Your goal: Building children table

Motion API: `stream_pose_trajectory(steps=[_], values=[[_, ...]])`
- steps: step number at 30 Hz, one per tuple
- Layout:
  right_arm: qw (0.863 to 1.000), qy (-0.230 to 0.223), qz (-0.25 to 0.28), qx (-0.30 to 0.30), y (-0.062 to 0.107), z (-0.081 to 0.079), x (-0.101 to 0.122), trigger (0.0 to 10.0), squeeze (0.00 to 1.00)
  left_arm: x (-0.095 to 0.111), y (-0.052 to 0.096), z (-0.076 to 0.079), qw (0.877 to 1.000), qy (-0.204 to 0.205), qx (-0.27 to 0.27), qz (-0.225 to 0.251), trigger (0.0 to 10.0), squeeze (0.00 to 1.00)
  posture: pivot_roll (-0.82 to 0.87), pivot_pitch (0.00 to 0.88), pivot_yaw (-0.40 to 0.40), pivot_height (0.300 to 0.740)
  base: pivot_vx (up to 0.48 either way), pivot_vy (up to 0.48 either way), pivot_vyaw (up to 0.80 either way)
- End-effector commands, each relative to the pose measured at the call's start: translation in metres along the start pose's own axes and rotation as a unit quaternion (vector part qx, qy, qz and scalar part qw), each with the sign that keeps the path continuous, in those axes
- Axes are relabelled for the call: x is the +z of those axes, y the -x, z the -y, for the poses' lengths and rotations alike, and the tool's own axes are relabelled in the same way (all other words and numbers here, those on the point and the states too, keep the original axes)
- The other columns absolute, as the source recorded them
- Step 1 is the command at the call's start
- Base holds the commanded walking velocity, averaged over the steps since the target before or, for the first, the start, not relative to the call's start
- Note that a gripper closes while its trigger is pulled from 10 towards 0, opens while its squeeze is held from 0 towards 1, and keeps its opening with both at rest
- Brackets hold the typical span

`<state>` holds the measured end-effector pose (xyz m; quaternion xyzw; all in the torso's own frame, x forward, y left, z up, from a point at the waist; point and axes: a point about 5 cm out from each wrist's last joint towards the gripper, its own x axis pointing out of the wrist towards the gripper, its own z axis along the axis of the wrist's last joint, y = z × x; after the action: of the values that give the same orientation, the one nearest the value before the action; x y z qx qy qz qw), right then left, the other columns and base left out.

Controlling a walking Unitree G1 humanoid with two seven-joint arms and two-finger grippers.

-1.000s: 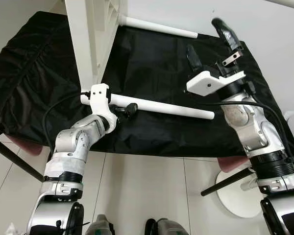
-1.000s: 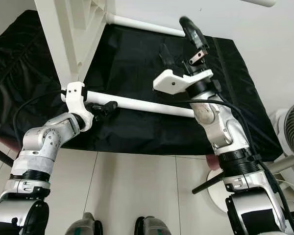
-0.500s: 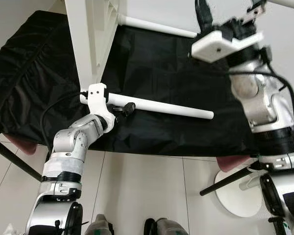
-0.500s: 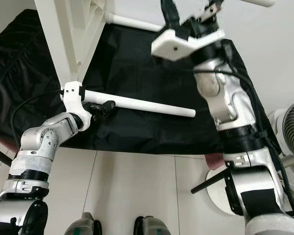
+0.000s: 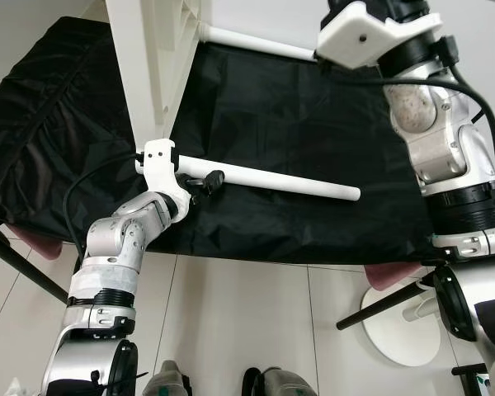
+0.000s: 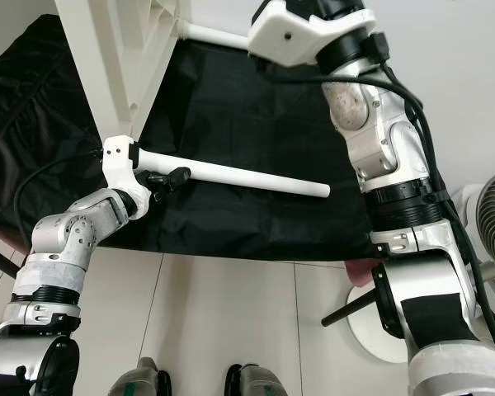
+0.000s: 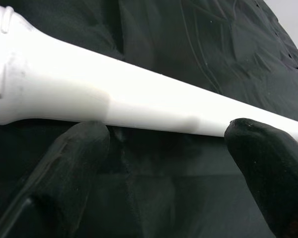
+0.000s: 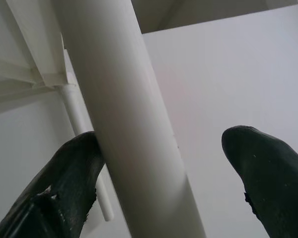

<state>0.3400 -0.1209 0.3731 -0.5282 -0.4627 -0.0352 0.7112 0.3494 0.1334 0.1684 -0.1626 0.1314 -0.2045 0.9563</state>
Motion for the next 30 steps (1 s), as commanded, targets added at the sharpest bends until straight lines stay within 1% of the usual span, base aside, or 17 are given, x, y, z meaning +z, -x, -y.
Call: stream_pose_trajectory(steps=[1,3,4,5,10,13,14,15,18,19,21,22,24,25,26,27,30], values=[[1.000,-0.002,-0.004,0.019,-0.006,0.000,0.001,10.0,0.00,-0.002,-0.002,0.000,1.000,-0.005,0.002,-0.006,10.0,0.00,0.08,0.089,-0.091,0.740,0.000,0.000,0.00],[0.999,0.006,-0.006,0.045,-0.012,-0.003,0.000,10.0,0.00,-0.002,-0.002,0.000,1.000,-0.005,0.003,-0.006,10.0,0.00,0.08,0.092,-0.089,0.740,0.000,0.000,0.00],[0.999,0.006,-0.006,0.045,-0.012,-0.003,0.000,10.0,0.00,-0.002,-0.002,0.000,1.000,-0.005,0.003,-0.006,10.0,0.00,0.08,0.092,-0.089,0.740,0.000,0.000,0.00],[0.998,0.015,-0.001,0.061,-0.018,-0.004,0.003,10.0,0.00,-0.002,-0.002,0.000,1.000,-0.005,0.003,-0.006,10.0,0.00,0.08,0.093,-0.086,0.740,0.000,0.000,0.00],[0.997,0.020,0.006,0.078,-0.026,-0.004,0.006,10.0,0.00,-0.001,-0.002,-0.001,1.000,-0.006,0.003,-0.006,10.0,0.00,0.07,0.094,-0.082,0.740,0.000,0.000,0.00],[0.994,0.031,0.013,0.107,-0.034,-0.003,0.009,10.0,0.00,-0.001,-0.002,0.000,1.000,-0.006,0.002,-0.006,10.0,0.00,0.07,0.094,-0.081,0.740,0.000,0.000,0.00],[0.991,0.036,0.015,0.126,-0.038,-0.003,0.011,7.7,0.00,-0.001,-0.003,0.000,1.000,-0.006,0.001,-0.006,10.0,0.00,0.07,0.095,-0.083,0.740,0.000,0.000,0.00],[0.989,0.041,0.016,0.141,-0.040,-0.002,0.011,1.3,0.00,-0.001,-0.003,0.000,1.000,-0.005,0.001,-0.006,10.0,0.00,0.07,0.095,-0.083,0.740,0.000,0.000,0.00],[0.988,0.043,0.016,0.149,-0.041,-0.002,0.012,1.3,0.00,-0.001,-0.003,0.001,1.000,-0.005,0.001,-0.006,10.0,0.00,0.07,0.097,-0.089,0.740,0.000,0.000,0.00],[0.987,0.041,0.013,0.157,-0.041,-0.001,0.012,0.0,0.00,-0.001,-0.003,0.001,1.000,-0.005,0.000,-0.005,10.0,0.00,0.07,0.097,-0.089,0.740,0.000,0.000,-0.43],[0.987,0.036,0.007,0.158,-0.041,0.001,0.011,0.0,0.00,-0.001,-0.003,0.001,1.000,-0.004,0.000,-0.005,10.0,0.00,0.06,0.097,-0.090,0.740,0.000,0.000,-0.21],[0.987,0.019,-0.015,0.156,-0.040,0.004,0.008,0.0,0.00,-0.002,-0.004,0.002,1.000,-0.004,0.000,-0.006,10.0,0.00,0.06,0.097,-0.089,0.740,0.000,0.000,0.00],[0.987,0.019,-0.015,0.156,-0.040,0.004,0.008,0.0,0.00,-0.002,-0.004,0.002,1.000,-0.004,0.000,-0.006,10.0,0.00,0.06,0.097,-0.089,0.740,0.000,0.000,0.00],[0.988,0.000,-0.036,0.147,-0.038,0.008,0.005,0.0,0.00,-0.002,-0.004,0.003,1.000,-0.003,0.000,-0.006,10.0,0.00,0.06,0.097,-0.089,0.740,0.000,0.000,0.00],[0.988,0.000,-0.036,0.147,-0.038,0.008,0.005,0.0,0.00,-0.002,-0.004,0.003,1.000,-0.003,0.000,-0.006,10.0,0.00,0.06,0.097,-0.089,0.740,0.000,0.000,0.00],[0.990,-0.017,-0.058,0.127,-0.035,0.013,0.001,0.0,0.00,-0.002,-0.005,0.004,1.000,-0.002,-0.001,-0.007,10.0,0.00,0.06,0.096,-0.085,0.740,0.000,0.000,0.00],[0.990,-0.030,-0.077,0.111,-0.032,0.017,-0.002,0.0,0.00,-0.002,-0.006,0.005,1.000,-0.002,-0.003,-0.007,10.0,0.00,0.06,0.097,-0.080,0.740,0.000,0.000,0.00]])
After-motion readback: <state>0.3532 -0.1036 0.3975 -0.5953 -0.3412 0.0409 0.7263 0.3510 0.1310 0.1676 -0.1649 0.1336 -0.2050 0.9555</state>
